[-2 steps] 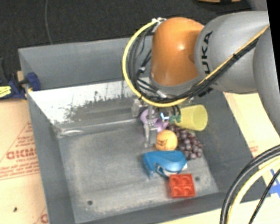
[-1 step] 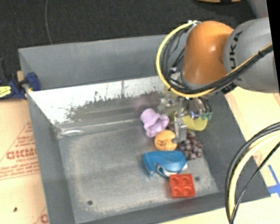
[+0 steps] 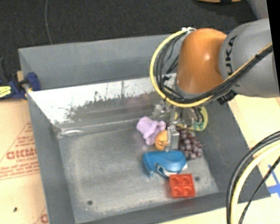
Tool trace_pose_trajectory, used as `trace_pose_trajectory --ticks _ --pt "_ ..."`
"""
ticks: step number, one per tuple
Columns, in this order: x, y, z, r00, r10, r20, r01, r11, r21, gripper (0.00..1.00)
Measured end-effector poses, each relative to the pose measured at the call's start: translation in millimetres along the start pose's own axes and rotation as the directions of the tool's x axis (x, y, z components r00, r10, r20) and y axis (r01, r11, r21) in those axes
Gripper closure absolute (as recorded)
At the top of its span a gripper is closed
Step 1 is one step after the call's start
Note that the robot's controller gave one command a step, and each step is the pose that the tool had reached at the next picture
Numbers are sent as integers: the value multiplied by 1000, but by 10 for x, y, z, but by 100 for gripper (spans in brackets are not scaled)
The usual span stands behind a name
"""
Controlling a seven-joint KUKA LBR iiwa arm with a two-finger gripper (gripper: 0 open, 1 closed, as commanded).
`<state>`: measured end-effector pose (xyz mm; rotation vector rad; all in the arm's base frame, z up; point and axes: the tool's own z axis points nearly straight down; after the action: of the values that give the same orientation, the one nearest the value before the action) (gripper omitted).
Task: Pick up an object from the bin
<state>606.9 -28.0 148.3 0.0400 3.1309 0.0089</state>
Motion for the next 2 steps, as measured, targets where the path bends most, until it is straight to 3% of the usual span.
trace_pose_trajectory --ticks 1,2 --pt "-167 -472 578 1000 -1 -4 1 1000 8 0" --pt "-150 -349 615 999 -34 4 34 999 7 0"
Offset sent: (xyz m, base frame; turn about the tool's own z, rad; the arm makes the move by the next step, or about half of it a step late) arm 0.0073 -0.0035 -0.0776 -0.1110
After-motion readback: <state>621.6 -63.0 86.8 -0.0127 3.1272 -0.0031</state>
